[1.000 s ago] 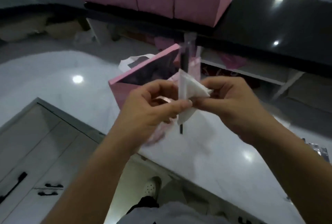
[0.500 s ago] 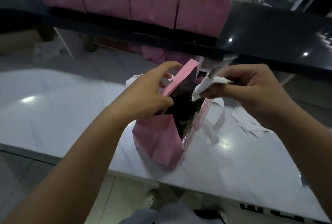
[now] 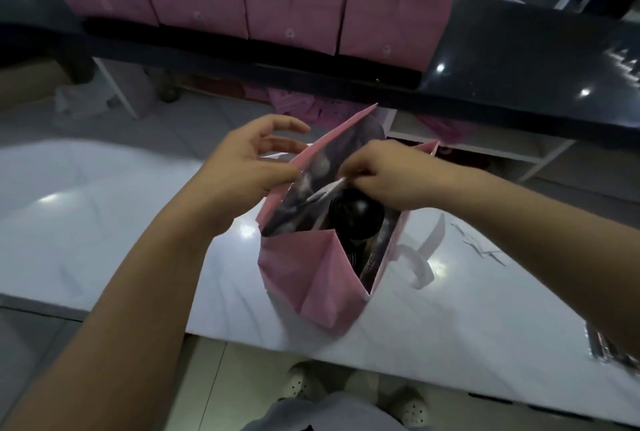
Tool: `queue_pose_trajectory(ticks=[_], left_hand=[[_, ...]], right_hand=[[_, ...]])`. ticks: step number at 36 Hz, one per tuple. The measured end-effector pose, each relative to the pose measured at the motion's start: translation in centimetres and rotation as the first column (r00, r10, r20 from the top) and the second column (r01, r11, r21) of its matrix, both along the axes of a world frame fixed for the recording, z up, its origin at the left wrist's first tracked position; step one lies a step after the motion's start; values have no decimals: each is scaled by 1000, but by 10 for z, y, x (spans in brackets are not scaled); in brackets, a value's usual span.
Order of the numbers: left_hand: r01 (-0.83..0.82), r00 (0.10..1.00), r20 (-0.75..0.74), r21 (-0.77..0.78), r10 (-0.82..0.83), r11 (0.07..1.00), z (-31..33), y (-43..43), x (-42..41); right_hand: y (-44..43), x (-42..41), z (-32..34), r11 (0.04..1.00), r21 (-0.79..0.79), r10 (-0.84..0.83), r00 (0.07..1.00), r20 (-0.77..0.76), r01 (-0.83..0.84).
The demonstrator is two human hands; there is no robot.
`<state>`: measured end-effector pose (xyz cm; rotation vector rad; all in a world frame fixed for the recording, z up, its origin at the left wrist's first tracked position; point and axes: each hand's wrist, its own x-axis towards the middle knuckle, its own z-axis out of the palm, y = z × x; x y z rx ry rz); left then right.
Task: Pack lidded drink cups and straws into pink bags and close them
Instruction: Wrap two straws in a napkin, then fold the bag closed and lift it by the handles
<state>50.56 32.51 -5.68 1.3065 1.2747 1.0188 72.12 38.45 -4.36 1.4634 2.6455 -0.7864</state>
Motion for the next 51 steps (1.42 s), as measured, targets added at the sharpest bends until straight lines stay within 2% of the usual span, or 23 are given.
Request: queue_pose_trajectory(ticks=[4, 7, 14, 21, 25, 30, 33, 36, 38, 40, 41, 43, 45, 47, 49, 51], left_hand=[[-27, 999, 41, -31, 28, 999, -2, 0, -8], [-43, 996, 80, -40, 47, 998, -4, -2, -12], [-21, 1000, 12, -26, 21, 999, -2, 0, -20], [-14, 999, -37, -2, 14, 1000, 2, 3, -18], [-10, 998, -60, 22, 12, 1000, 2, 2, -20], [44, 997, -66, 9, -44, 999, -1, -6, -22], [46, 999, -19, 14, -46, 999, -4, -12, -21], [23, 1000, 12, 40, -24, 999, -5, -20, -19], [-11, 1000, 15, 73, 10, 997, -7, -28, -17], [-94, 994, 69, 118, 86, 989, -11, -41, -18], [-161, 983, 115, 138, 146, 977, -15, -49, -18], [-338, 932, 190, 153, 308, 929, -25, -67, -18], [-525, 837, 250, 114, 487, 844, -42, -85, -16], [-655, 724, 284, 0, 628, 755, -63, -102, -9], [-699, 663, 243, -136, 708, 702, -85, -120, 0], [-666, 662, 196, -289, 724, 688, -105, -136, 11]], right_hand=[[7, -23, -22, 998, 12, 65, 973, 222, -69], [7, -38, -32, 987, 27, 143, 944, 297, -158], [-7, -58, -29, 963, 10, 255, 920, 299, -270], [-11, -55, -27, 979, -132, 191, 934, 303, -157], [-17, -45, -11, 990, -87, 125, 981, 146, -113], [-27, -12, 20, 995, 88, 52, 988, -147, -39], [-32, 18, 25, 969, 206, -47, 921, -388, 136], [-31, 43, 16, 888, 263, -159, 788, -595, 378], [-28, 58, 4, 823, 157, -271, 619, -737, 547], [-24, 72, -10, 755, -47, -416, 422, -805, 654], [-21, 78, -18, 721, -172, -507, 341, -792, 672], [-14, 89, -37, 651, -411, -677, 244, -694, 639], [-7, 96, -59, 605, -570, -770, 227, -596, 555], [-2, 97, -79, 577, -665, -811, 236, -536, 474], [3, 97, -95, 542, -724, -839, 227, -494, 426], [6, 95, -107, 528, -757, -849, 244, -468, 384]])
